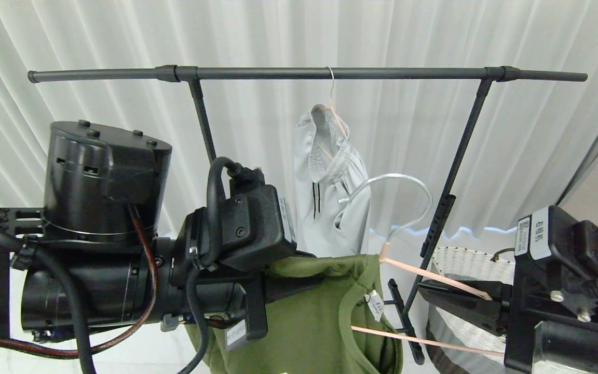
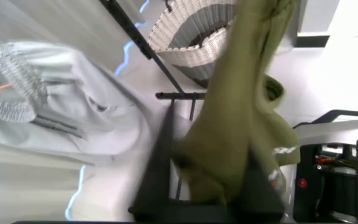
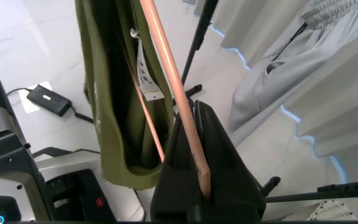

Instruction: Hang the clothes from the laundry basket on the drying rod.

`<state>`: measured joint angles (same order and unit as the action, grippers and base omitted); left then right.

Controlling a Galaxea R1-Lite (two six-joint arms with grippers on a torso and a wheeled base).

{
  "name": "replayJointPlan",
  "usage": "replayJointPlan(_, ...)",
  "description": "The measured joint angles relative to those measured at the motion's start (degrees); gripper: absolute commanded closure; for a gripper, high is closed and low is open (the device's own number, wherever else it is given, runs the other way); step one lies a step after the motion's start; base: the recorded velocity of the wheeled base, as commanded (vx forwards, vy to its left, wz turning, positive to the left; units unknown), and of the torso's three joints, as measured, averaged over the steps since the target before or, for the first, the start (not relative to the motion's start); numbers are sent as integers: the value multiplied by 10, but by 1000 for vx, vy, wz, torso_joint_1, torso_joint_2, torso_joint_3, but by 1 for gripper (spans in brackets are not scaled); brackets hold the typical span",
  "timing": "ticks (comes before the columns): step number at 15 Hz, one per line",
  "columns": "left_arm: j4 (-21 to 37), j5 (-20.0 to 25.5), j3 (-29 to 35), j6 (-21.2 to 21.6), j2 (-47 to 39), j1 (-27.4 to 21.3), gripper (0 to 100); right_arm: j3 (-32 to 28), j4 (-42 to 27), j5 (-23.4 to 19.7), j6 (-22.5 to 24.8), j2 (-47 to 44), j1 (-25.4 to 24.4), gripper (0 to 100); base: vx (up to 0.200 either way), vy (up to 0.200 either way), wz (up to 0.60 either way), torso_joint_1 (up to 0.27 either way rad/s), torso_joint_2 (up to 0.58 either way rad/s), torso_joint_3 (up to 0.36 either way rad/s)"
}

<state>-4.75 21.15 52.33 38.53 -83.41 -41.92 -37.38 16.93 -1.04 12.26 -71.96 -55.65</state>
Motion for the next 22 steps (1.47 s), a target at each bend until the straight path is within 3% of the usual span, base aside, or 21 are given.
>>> replayJointPlan(8, -9, -3, -2, 0, 1, 16, 100, -1, 34, 18, -1, -1, 20, 100, 0, 0, 0, 0, 0, 0)
replayJointPlan(9, -18, -5, -3, 0, 1, 18, 100, -1, 35, 30, -2, -1, 21, 0, 0, 0, 0, 0, 0, 0)
replayJointPlan(15, -86, -68, -34, -1, -2, 25, 100, 0, 35, 49, 1, 2, 51, 0, 0, 0, 0, 0, 0, 0)
replayJointPlan(19, -89, -129, -40, -7, -5, 35, 100, -1, 35, 48, 23, 14, 88, 0, 0, 0, 0, 0, 0, 0)
replayJointPlan(21, -89, -149, -31, -34, -8, 36, 100, 1, 34, 46, 23, 22, 92, 0, 0, 0, 0, 0, 0, 0)
replayJointPlan(22, -89, -158, -23, -69, -10, 36, 100, 2, 34, 43, 23, 26, 92, 0, 0, 0, 0, 0, 0, 0)
